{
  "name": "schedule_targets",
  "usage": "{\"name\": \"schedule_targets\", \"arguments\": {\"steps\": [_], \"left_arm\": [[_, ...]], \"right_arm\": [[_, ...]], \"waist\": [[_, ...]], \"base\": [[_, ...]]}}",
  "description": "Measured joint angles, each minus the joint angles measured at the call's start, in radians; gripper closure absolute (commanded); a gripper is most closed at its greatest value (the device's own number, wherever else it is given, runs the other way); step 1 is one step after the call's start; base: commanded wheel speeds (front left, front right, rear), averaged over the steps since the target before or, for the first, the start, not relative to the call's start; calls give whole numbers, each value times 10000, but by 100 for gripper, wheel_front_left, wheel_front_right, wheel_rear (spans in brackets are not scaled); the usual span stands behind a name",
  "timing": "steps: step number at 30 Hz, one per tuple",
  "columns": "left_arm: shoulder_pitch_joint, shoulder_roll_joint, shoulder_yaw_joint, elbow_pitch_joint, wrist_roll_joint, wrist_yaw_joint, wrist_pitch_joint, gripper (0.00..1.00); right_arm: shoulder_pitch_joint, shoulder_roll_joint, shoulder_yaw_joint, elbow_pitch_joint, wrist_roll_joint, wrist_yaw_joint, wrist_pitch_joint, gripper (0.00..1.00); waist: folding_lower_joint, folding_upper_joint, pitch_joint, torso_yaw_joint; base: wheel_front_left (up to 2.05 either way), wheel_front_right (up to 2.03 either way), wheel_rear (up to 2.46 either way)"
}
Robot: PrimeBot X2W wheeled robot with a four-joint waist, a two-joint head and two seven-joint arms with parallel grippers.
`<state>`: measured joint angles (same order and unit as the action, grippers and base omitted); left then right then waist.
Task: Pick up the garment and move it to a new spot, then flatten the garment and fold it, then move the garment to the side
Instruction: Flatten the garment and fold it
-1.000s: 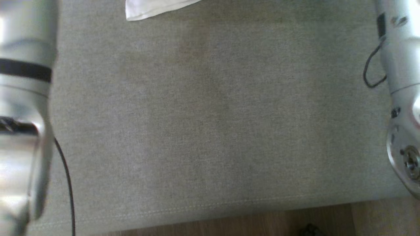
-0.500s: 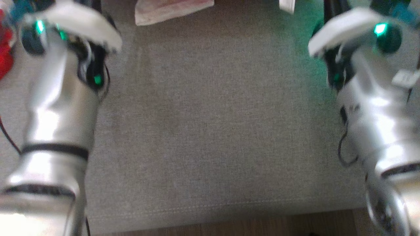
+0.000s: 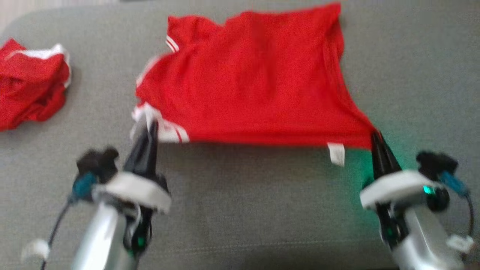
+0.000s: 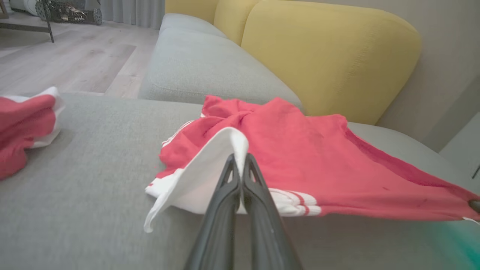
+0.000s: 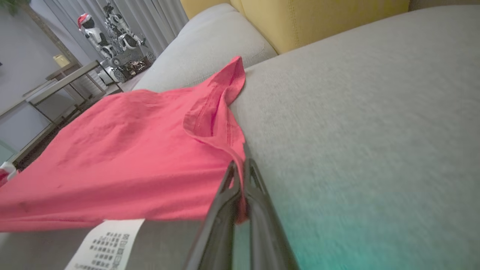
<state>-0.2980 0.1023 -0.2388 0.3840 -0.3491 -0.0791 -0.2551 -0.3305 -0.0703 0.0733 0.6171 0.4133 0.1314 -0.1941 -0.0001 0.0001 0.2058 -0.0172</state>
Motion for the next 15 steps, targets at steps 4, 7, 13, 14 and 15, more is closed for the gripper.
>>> {"name": "schedule_targets", "arguments": {"steps": [4, 7, 13, 14, 15], "left_arm": [[1797, 115, -186, -1670, 19, 382, 518, 100], [2928, 142, -255, -2842, 48, 895, 953, 100], [4871, 150, -274, -4828, 48, 1737, 1684, 100], [5111, 155, -309, -5083, 48, 1845, 1827, 100], [5476, 159, -351, -5473, 48, 1965, 2006, 100]], "right_arm": [[1983, 111, -767, -2105, -418, 0, 1154, 100], [3409, 267, -1283, -3783, -700, 0, 2151, 100], [5745, 353, -1814, -6305, -610, 2, 3622, 100], [6009, 366, -1870, -6569, -610, 2, 3743, 100], [6382, 393, -2010, -6974, -525, 2, 3929, 100]], "waist": [[0, 0, -586, 5], [0, 0, -992, 16], [0, 0, -1655, 59], [0, 0, -1722, 77], [0, 0, -1798, 116]], "base": [[0, 0, 0], [0, 0, 0], [0, 0, 0], [0, 0, 0], [0, 0, 0]]}}
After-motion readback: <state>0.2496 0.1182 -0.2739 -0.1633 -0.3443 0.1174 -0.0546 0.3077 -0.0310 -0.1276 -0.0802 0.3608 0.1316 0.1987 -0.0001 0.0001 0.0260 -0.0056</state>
